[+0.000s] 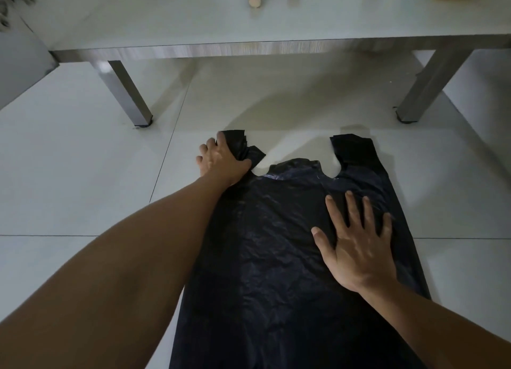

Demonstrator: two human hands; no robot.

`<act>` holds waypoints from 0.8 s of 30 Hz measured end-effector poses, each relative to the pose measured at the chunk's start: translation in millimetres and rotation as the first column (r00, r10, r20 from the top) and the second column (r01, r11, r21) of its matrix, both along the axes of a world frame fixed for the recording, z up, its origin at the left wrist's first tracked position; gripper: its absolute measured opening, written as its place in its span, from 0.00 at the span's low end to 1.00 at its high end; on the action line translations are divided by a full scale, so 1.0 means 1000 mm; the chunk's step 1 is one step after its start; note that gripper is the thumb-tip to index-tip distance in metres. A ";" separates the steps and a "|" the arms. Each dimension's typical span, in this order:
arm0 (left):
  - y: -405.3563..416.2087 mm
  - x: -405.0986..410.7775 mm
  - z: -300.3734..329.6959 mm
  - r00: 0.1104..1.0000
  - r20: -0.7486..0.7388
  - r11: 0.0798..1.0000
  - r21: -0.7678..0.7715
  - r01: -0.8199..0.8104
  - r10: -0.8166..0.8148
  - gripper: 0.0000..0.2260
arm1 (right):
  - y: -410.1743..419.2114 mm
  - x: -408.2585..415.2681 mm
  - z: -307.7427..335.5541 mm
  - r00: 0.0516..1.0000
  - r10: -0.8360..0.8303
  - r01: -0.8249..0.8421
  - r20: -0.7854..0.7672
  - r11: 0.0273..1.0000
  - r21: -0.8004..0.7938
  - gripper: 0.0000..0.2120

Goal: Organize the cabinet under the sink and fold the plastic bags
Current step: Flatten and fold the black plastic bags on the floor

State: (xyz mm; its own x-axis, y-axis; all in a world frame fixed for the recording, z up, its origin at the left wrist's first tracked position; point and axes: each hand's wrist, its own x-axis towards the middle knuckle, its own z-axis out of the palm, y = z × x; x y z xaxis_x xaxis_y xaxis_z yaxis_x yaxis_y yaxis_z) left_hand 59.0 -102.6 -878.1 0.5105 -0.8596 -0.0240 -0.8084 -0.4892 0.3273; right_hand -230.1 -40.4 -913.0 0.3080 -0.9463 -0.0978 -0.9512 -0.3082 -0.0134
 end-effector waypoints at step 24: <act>0.000 0.003 0.016 0.995 -0.064 0.948 -0.304 -0.090 0.074 0.21 | 0.000 0.001 0.005 1.000 -0.003 0.003 0.003 1.000 0.011 0.38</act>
